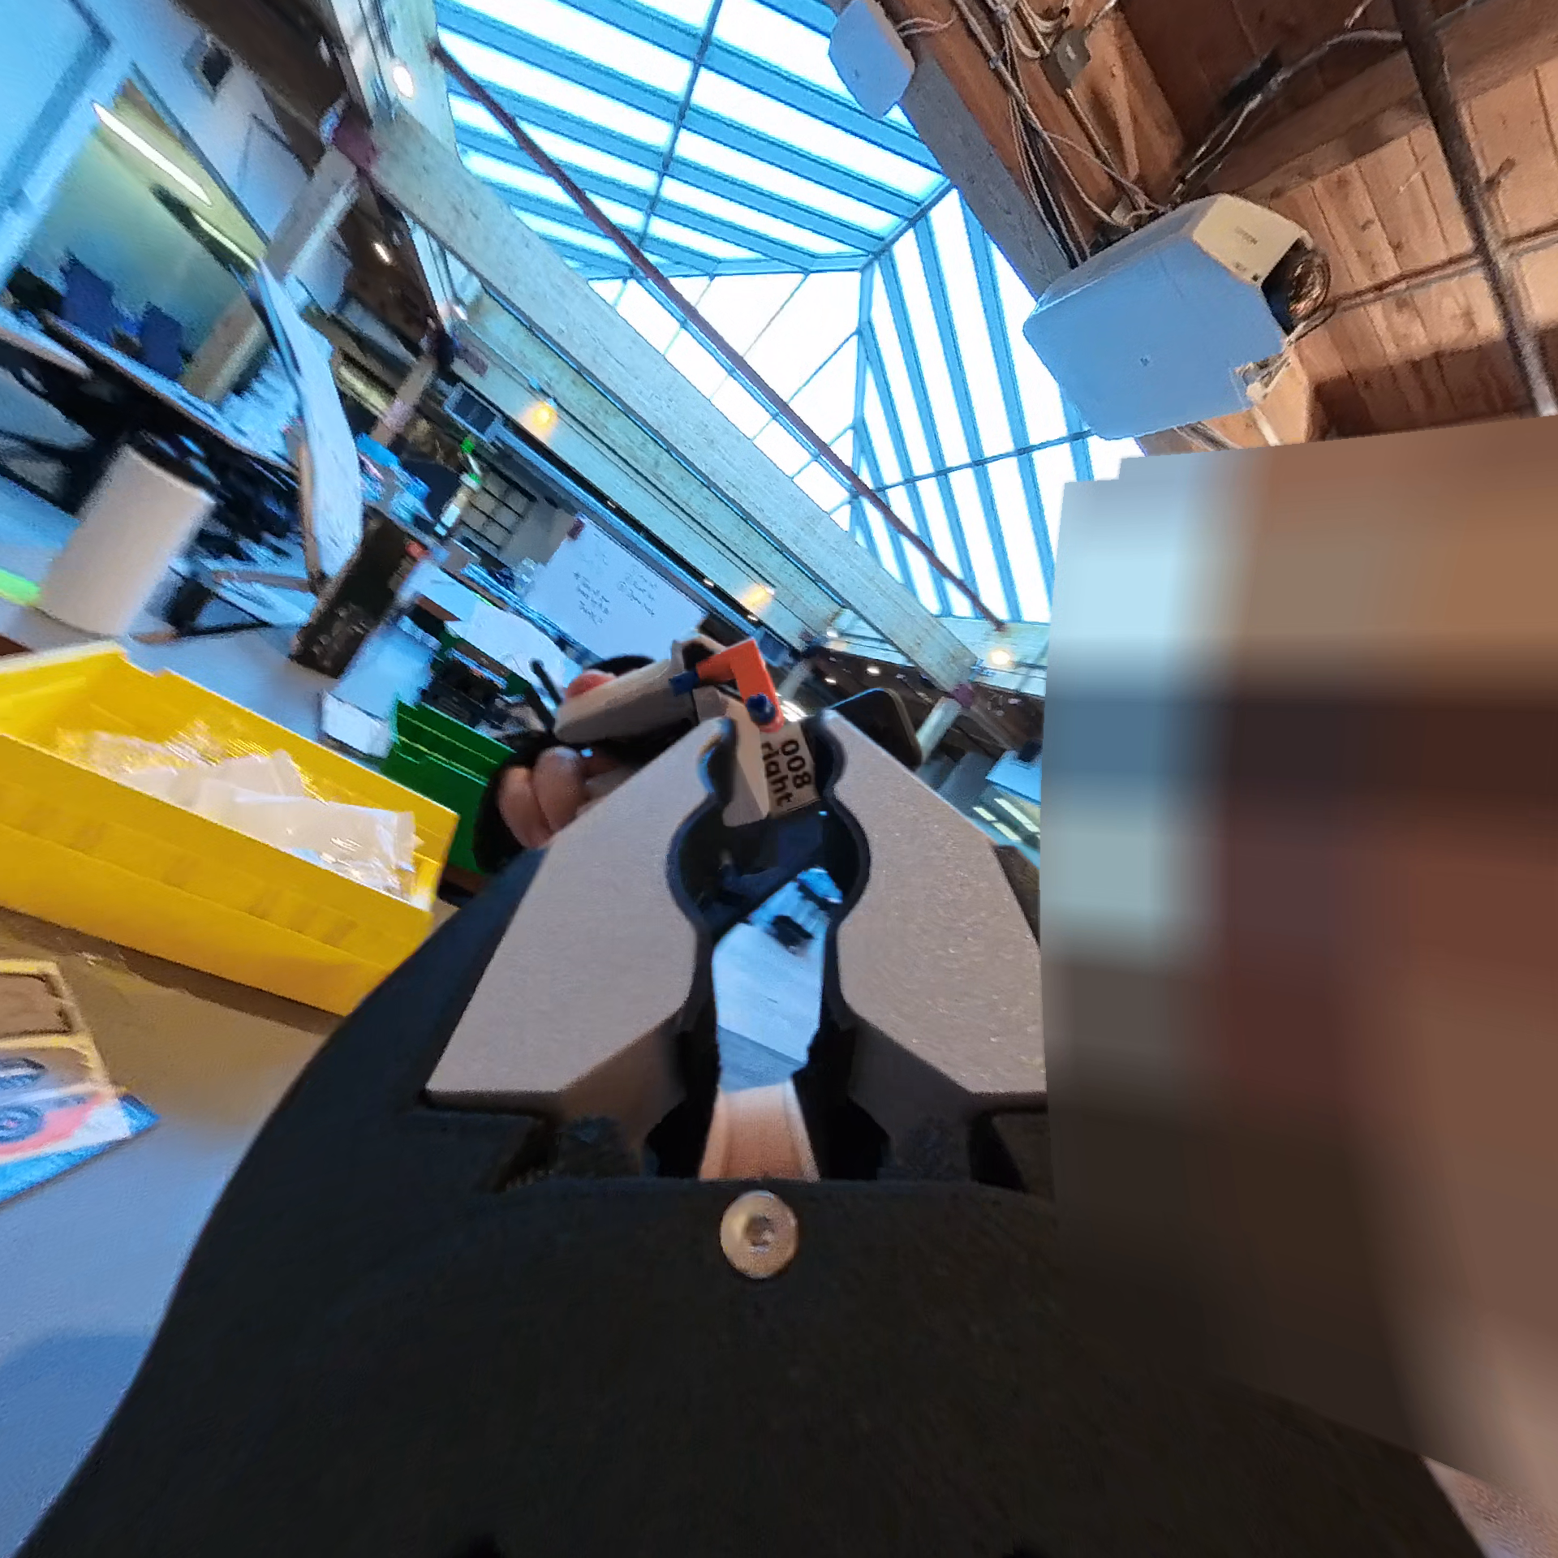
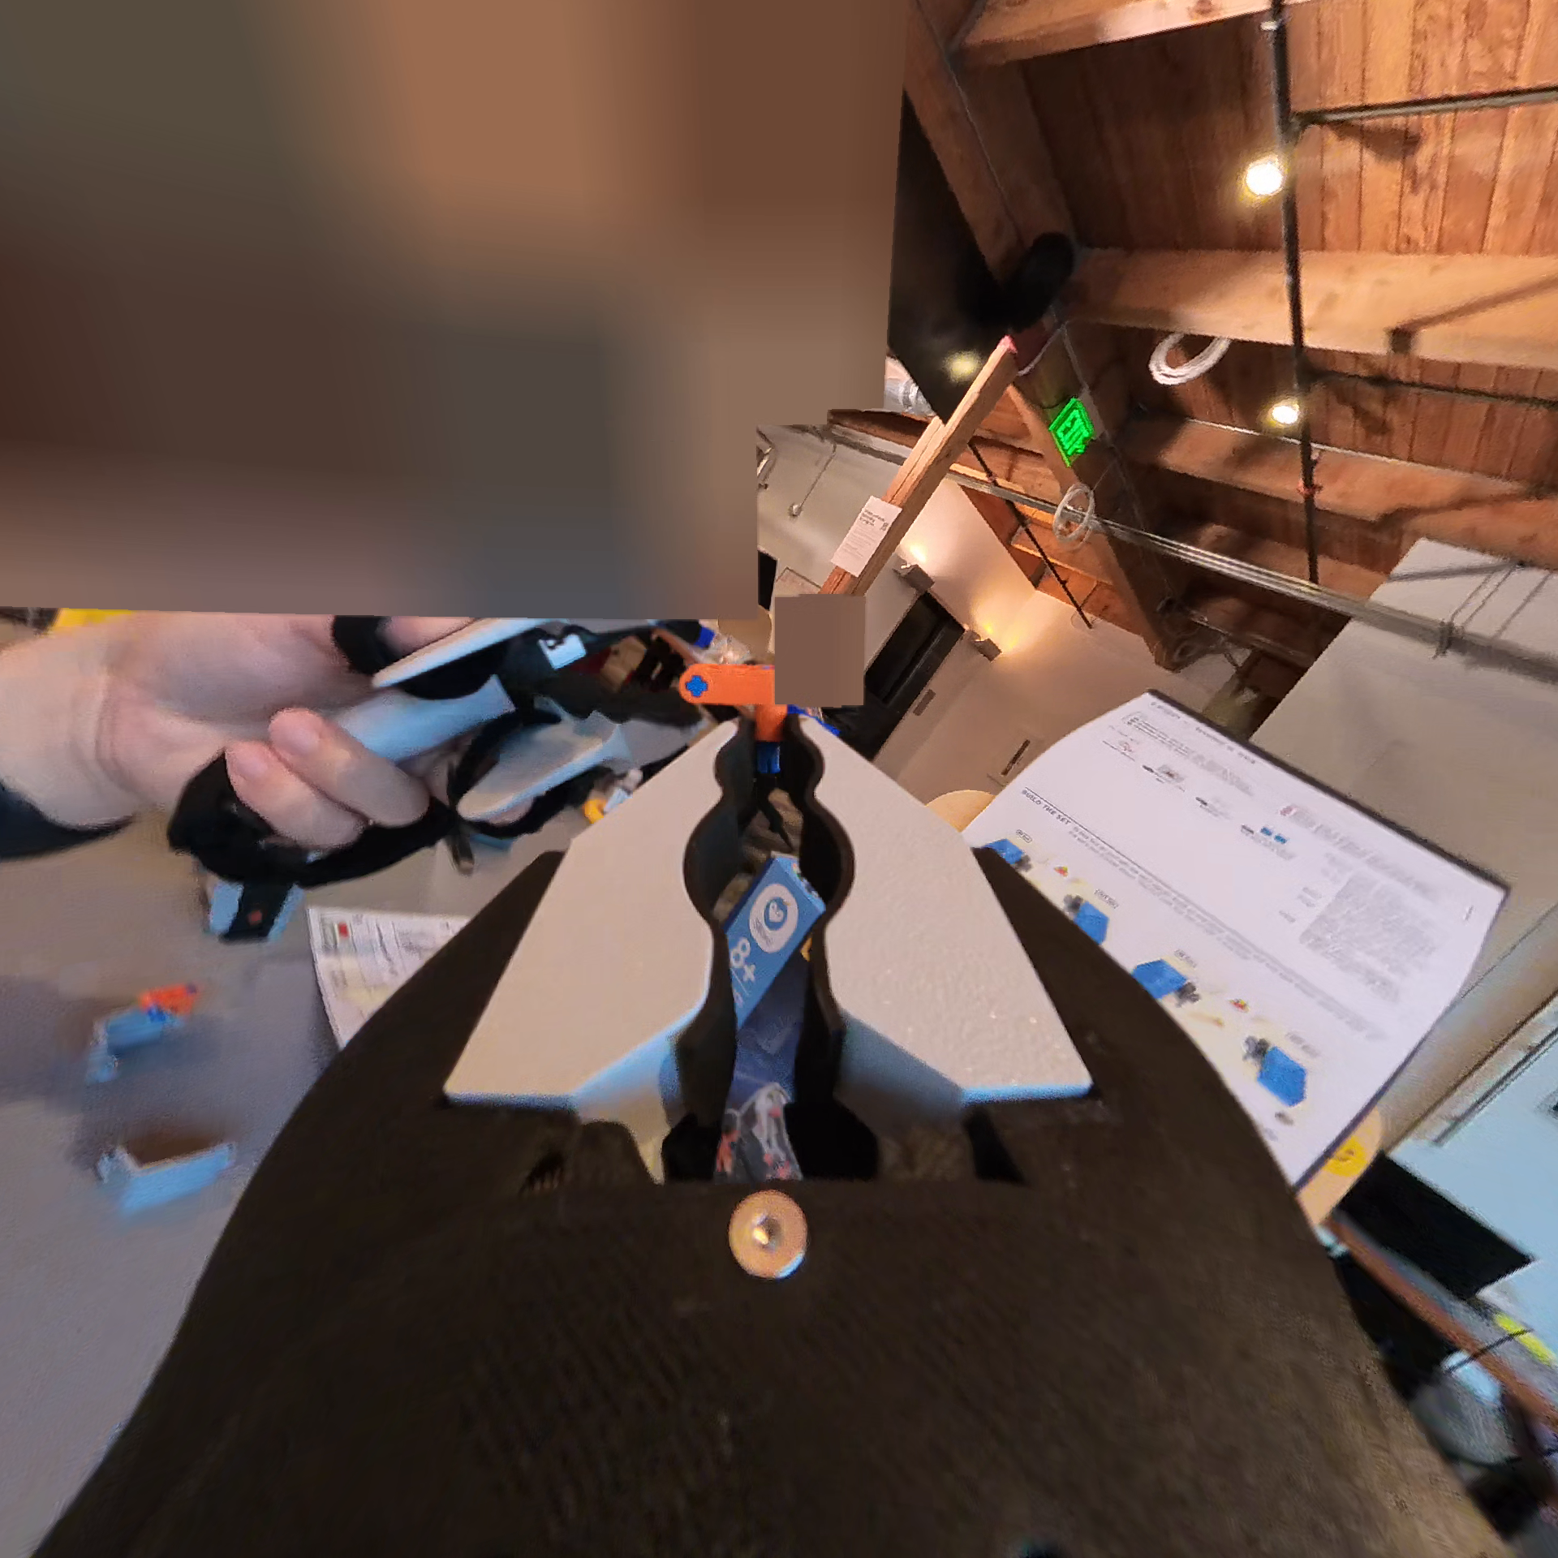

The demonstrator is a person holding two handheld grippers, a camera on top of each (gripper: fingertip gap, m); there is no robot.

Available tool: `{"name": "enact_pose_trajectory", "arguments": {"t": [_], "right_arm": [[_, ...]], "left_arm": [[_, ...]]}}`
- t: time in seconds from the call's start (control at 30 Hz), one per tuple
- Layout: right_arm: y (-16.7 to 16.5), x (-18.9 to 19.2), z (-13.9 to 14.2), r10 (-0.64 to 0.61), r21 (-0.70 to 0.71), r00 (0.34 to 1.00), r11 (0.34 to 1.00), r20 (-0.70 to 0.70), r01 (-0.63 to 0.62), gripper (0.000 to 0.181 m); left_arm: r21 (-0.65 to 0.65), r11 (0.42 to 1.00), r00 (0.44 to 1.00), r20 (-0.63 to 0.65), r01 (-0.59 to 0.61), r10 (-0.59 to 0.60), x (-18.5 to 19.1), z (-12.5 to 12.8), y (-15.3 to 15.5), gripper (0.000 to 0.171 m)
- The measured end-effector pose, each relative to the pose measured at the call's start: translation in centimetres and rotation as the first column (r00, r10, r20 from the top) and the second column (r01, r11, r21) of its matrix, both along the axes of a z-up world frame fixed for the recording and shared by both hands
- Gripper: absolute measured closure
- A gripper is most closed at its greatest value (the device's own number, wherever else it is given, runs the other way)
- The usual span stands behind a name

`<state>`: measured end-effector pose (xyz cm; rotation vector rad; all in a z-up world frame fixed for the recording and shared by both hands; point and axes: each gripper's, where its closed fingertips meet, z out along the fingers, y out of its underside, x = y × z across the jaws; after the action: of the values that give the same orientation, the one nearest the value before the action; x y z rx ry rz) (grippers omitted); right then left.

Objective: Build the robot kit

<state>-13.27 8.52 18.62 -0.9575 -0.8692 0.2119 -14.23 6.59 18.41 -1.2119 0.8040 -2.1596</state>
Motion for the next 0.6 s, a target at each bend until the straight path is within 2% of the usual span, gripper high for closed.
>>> {"name": "enact_pose_trajectory", "arguments": {"t": [0.03,0.07,0.1,0.17,0.2,0.27,0.33,0.4,0.47,0.6], "right_arm": [[0.1,0.3,0.4,0.005,-0.017,0.999,1.0,-0.048,-0.006,0.176],[0.2,0.6,0.8,0.006,-0.033,0.996,0.999,-0.089,-0.009,0.176],[0.2,0.9,1.0,0.006,-0.044,0.993,0.999,-0.119,-0.011,0.176],[0.3,0.9,1.2,0.008,-0.068,0.989,0.998,-0.148,-0.018,0.176],[0.4,0.9,1.2,0.002,-0.079,0.988,0.997,-0.156,-0.014,0.176],[0.4,0.5,1.1,0.003,-0.086,0.987,0.996,-0.159,-0.017,0.176],[0.6,0.2,1.0,-0.018,-0.093,0.989,0.996,-0.149,0.005,0.176],[0.5,-0.2,0.9,-0.028,-0.077,0.991,0.997,-0.129,0.018,0.176],[0.4,-0.5,0.8,-0.039,-0.068,0.992,0.997,-0.116,0.031,0.176],[0.3,-0.8,0.8,-0.043,-0.054,0.993,0.998,-0.109,0.037,0.176]], "left_arm": [[0.056,0.996,0.997,-0.008,-0.075,0.076,-0.2,0.2,0.5,0.143],[0.137,0.974,0.982,-0.025,-0.18,0.186,-0.4,0.2,1.1,0.134],[0.237,0.923,0.946,-0.041,-0.304,0.322,-0.7,0.0,2.0,0.128],[0.428,0.739,0.813,-0.017,-0.521,0.583,-1.4,0.3,3.5,0.12],[0.498,0.64,0.748,0.028,-0.586,0.663,-1.8,0.7,3.6,0.118],[0.584,0.491,0.669,0.124,-0.647,0.733,-1.9,1.7,2.7,0.124],[0.632,0.4,0.616,0.16,-0.664,0.771,-1.5,1.9,2.1,0.125],[0.677,0.344,0.583,0.154,-0.651,0.798,-0.8,1.5,1.9,0.125],[0.698,0.34,0.591,0.148,-0.63,0.793,0.1,1.1,1.4,0.129],[0.697,0.308,0.573,0.179,-0.648,0.8,0.5,1.1,1.1,0.153]]}}
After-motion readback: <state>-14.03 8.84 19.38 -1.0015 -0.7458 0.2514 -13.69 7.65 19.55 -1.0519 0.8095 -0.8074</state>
